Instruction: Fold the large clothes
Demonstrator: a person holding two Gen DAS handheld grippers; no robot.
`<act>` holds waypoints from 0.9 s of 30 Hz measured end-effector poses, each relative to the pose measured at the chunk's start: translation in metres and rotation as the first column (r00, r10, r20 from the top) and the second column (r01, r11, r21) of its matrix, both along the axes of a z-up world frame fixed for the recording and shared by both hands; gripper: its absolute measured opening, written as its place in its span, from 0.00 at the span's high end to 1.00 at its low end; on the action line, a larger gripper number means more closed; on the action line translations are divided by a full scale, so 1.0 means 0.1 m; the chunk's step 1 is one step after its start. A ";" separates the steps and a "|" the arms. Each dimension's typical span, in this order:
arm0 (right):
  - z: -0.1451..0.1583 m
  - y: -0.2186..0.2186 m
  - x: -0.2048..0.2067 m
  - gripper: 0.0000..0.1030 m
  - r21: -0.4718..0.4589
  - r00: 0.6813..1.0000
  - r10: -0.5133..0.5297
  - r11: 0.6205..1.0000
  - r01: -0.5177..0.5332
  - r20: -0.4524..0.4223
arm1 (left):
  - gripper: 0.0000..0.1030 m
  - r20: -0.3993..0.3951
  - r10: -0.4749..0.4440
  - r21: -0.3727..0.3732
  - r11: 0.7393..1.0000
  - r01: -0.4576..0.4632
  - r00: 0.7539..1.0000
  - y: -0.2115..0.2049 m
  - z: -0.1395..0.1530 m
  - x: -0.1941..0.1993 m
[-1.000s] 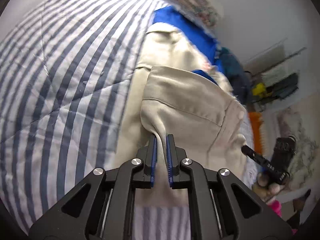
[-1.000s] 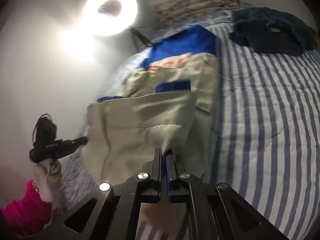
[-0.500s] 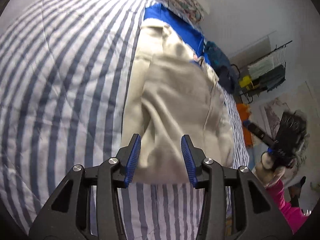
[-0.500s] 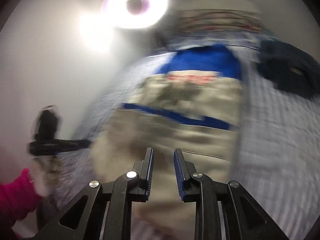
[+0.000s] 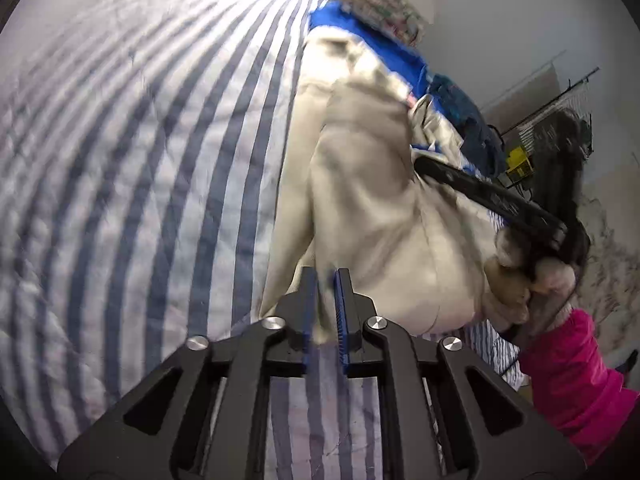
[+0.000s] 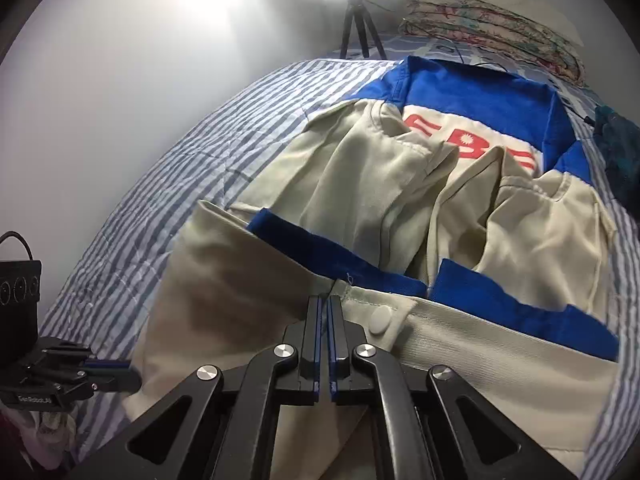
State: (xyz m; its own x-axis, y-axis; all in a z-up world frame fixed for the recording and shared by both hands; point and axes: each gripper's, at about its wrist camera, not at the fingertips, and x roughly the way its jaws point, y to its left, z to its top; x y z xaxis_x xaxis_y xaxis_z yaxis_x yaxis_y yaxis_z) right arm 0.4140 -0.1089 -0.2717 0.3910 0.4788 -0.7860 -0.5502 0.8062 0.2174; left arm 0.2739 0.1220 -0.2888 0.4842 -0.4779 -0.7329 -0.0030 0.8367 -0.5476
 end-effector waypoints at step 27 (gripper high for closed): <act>0.20 -1.53 -0.14 0.76 0.035 0.994 -0.105 0.994 0.106 -0.026 | 0.89 0.097 -0.181 0.173 0.971 0.162 0.979 -0.47 0.26 1.12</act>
State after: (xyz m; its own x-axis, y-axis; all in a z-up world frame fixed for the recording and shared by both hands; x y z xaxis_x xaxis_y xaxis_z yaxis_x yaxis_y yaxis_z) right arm 0.4003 -0.2618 -0.2513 0.4217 0.4646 -0.7787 -0.4568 0.8507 0.2601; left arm 0.3858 0.0746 -0.2627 0.4887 -0.4393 -0.7538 0.2017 0.8975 -0.3923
